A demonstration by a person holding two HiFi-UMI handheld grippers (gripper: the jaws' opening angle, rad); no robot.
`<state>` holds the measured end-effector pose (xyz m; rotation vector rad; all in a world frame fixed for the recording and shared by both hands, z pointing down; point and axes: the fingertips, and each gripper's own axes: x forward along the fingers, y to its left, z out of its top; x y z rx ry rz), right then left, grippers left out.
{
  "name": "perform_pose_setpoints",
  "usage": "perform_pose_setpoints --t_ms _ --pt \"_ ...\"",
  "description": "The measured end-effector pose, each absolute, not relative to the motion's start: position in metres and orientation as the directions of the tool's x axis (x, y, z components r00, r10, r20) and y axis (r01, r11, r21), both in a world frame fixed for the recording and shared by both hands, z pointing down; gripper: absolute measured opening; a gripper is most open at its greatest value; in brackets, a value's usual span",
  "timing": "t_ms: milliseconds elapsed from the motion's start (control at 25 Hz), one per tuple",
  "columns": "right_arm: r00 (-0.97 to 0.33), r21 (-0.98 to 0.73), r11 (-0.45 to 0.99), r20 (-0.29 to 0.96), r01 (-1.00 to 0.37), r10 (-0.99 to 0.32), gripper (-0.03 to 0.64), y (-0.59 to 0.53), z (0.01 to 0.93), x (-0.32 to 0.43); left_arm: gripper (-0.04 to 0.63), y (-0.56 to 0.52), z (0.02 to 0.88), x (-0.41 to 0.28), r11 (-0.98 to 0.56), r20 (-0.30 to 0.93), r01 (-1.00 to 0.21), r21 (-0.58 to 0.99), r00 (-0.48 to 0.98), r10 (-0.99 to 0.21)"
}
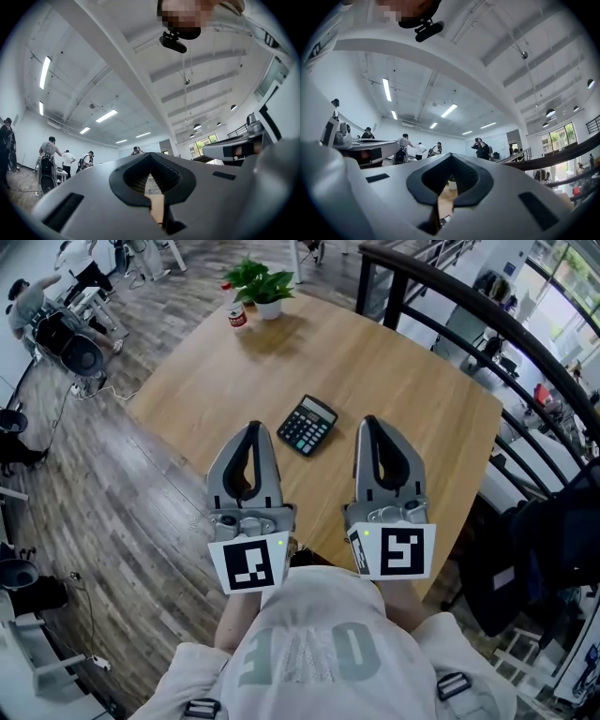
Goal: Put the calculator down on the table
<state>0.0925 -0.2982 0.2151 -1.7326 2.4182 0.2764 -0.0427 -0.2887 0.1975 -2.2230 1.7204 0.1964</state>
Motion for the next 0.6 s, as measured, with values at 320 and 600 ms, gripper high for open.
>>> perform_pose_setpoints --t_ms 320,600 --pt "-0.321 0.061 0.315 -0.215 -0.947 -0.922 0.018 -0.303 0.218 0.09 0.008 -0.293 0.197 -0.044 -0.226 -0.3 -0.96 -0.168 0.268 -0.916" --pt "-0.32 0.075 0.311 -0.201 -0.947 -0.926 0.018 -0.309 0.223 0.09 0.008 -0.306 0.205 -0.044 -0.227 -0.276 -0.959 -0.172 0.268 -0.923"
